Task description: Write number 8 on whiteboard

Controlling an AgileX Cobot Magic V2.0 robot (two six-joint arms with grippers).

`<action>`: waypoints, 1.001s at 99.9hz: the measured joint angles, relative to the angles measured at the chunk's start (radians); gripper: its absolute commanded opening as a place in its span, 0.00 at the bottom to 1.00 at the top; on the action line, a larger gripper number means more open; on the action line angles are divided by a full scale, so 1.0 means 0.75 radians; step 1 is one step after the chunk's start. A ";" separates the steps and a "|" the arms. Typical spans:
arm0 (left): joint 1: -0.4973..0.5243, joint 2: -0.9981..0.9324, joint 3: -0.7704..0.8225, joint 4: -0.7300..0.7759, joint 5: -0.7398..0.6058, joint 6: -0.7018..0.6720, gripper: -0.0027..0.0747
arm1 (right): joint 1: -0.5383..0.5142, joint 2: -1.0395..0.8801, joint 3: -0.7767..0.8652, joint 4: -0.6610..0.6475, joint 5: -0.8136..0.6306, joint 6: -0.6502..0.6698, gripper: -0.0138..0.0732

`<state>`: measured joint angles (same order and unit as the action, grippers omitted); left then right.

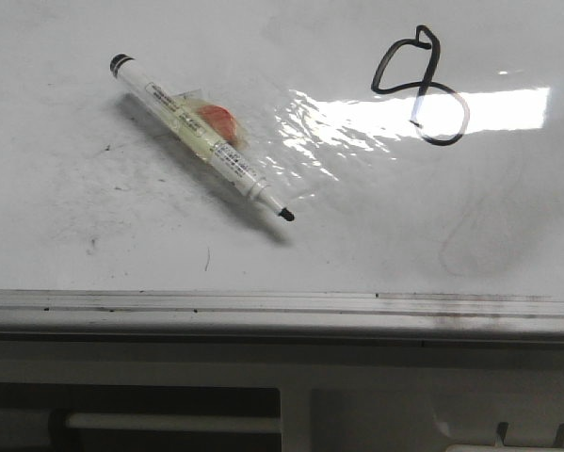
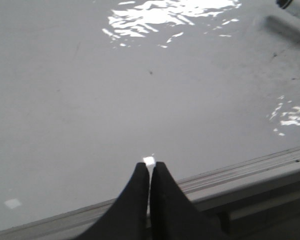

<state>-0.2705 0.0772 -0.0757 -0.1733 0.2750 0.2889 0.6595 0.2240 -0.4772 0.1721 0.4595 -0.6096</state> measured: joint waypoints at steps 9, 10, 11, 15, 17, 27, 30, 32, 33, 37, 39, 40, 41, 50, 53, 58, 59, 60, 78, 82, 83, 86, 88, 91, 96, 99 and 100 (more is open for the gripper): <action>0.029 -0.075 0.069 0.028 -0.006 -0.067 0.01 | 0.000 0.000 0.000 0.000 0.000 0.000 0.11; 0.033 -0.079 0.079 0.028 -0.006 -0.073 0.01 | 0.000 0.000 0.000 0.000 0.000 0.000 0.11; 0.036 -0.087 0.083 0.031 -0.006 -0.078 0.01 | 0.000 0.000 0.000 0.000 0.000 0.000 0.11; 0.044 -0.101 0.090 0.034 0.028 -0.101 0.01 | 0.000 0.000 0.000 0.000 0.000 0.000 0.11; 0.044 -0.107 0.091 0.034 0.039 -0.110 0.01 | 0.000 0.000 0.000 0.000 0.000 0.000 0.11; 0.057 -0.110 0.091 0.037 0.073 -0.128 0.01 | 0.000 0.000 0.002 0.000 0.000 0.000 0.11; 0.057 -0.110 0.091 0.037 0.075 -0.131 0.01 | 0.000 0.000 0.002 0.000 0.000 0.000 0.11; 0.057 -0.110 0.091 0.037 0.075 -0.131 0.01 | 0.000 0.000 0.002 0.000 0.000 0.000 0.11; 0.057 -0.110 0.091 0.037 0.075 -0.133 0.01 | 0.000 0.000 0.002 0.000 0.000 0.000 0.11; 0.057 -0.110 0.091 0.037 0.075 -0.132 0.01 | 0.000 0.000 0.002 0.000 0.000 0.000 0.11; 0.057 -0.110 0.091 0.037 0.075 -0.132 0.01 | 0.000 0.000 0.002 0.000 0.000 0.000 0.11; 0.057 -0.110 0.091 0.037 0.075 -0.134 0.01 | 0.000 0.000 0.002 0.000 0.000 0.000 0.11; 0.059 -0.110 0.091 0.037 0.075 -0.134 0.01 | 0.000 0.000 0.002 0.000 0.000 0.000 0.11; 0.060 -0.110 0.091 0.037 0.075 -0.134 0.01 | 0.000 0.000 0.002 0.000 0.000 0.000 0.11; 0.060 -0.110 0.091 0.037 0.075 -0.134 0.01 | 0.000 0.000 0.002 0.000 0.000 0.000 0.11; 0.060 -0.110 0.091 0.037 0.075 -0.136 0.01 | 0.000 0.000 0.002 0.000 0.000 0.000 0.11; 0.060 -0.110 0.091 0.037 0.075 -0.135 0.01 | 0.000 0.000 0.002 0.000 0.000 0.000 0.11; 0.060 -0.110 0.091 0.037 0.075 -0.135 0.01 | 0.000 0.000 0.002 0.000 0.000 0.000 0.11; 0.060 -0.110 0.091 0.037 0.075 -0.137 0.01 | 0.000 0.000 0.002 0.000 0.000 0.000 0.11; 0.060 -0.110 0.091 0.037 0.075 -0.137 0.01 | 0.000 0.000 0.002 0.000 0.000 0.000 0.11; 0.060 -0.110 0.091 0.037 0.075 -0.137 0.01 | 0.000 0.000 0.002 0.000 0.000 0.000 0.11; 0.060 -0.110 0.091 0.037 0.075 -0.137 0.01 | 0.000 0.000 0.002 0.000 0.000 0.000 0.11; 0.060 -0.110 0.091 0.037 0.075 -0.138 0.01 | 0.000 0.000 0.002 0.000 0.000 0.000 0.11; 0.060 -0.110 0.091 0.037 0.075 -0.138 0.01 | 0.000 0.000 0.002 0.000 0.000 0.000 0.11; 0.060 -0.110 0.091 0.037 0.075 -0.140 0.01 | 0.000 0.000 0.002 0.000 0.000 0.000 0.11; 0.060 -0.110 0.091 0.037 0.075 -0.140 0.01 | 0.000 0.000 0.002 0.000 0.000 0.000 0.11; 0.060 -0.110 0.091 0.037 0.075 -0.140 0.01 | 0.000 0.000 0.002 0.000 0.000 0.000 0.11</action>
<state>-0.2257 -0.0051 -0.0078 -0.1455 0.3315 0.1839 0.6595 0.2240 -0.4756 0.1721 0.4595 -0.6096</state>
